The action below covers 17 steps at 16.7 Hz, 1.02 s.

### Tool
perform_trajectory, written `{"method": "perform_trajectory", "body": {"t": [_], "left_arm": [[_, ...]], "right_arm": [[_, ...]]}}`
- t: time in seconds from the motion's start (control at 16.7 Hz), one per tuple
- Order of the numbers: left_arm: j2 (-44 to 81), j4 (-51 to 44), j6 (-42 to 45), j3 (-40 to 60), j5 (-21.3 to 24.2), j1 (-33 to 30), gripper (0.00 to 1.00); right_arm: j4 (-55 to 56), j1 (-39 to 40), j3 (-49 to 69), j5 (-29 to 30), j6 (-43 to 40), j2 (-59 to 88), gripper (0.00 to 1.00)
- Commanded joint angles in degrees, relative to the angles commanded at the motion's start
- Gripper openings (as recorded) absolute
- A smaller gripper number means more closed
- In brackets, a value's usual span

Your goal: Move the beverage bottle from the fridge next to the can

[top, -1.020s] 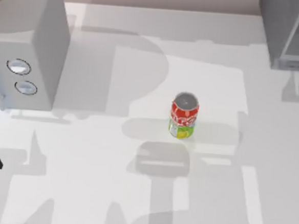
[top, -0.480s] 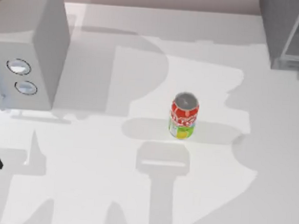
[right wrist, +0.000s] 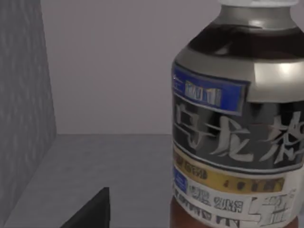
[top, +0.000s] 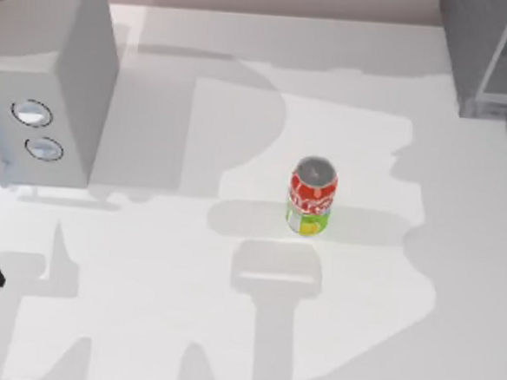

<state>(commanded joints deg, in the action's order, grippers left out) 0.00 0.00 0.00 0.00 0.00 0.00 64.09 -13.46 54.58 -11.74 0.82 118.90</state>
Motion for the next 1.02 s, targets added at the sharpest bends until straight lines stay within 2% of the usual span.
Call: {"method": "perform_trajectory", "body": {"t": [0.54, 0.84, 1.02], "left_arm": [[0.00, 0.00, 0.00, 0.00, 0.00, 0.00, 1.00], [0.00, 0.00, 0.00, 0.00, 0.00, 0.00, 1.00], [0.00, 0.00, 0.00, 0.00, 0.00, 0.00, 1.00]], "right_arm": [[-6.65, 1.18, 15.25, 1.49, -0.06, 8.30, 1.00], [-7.34, 1.31, 16.58, 1.63, -0.07, 9.02, 1.00], [-7.34, 1.31, 16.58, 1.63, -0.07, 9.02, 0.77]]}}
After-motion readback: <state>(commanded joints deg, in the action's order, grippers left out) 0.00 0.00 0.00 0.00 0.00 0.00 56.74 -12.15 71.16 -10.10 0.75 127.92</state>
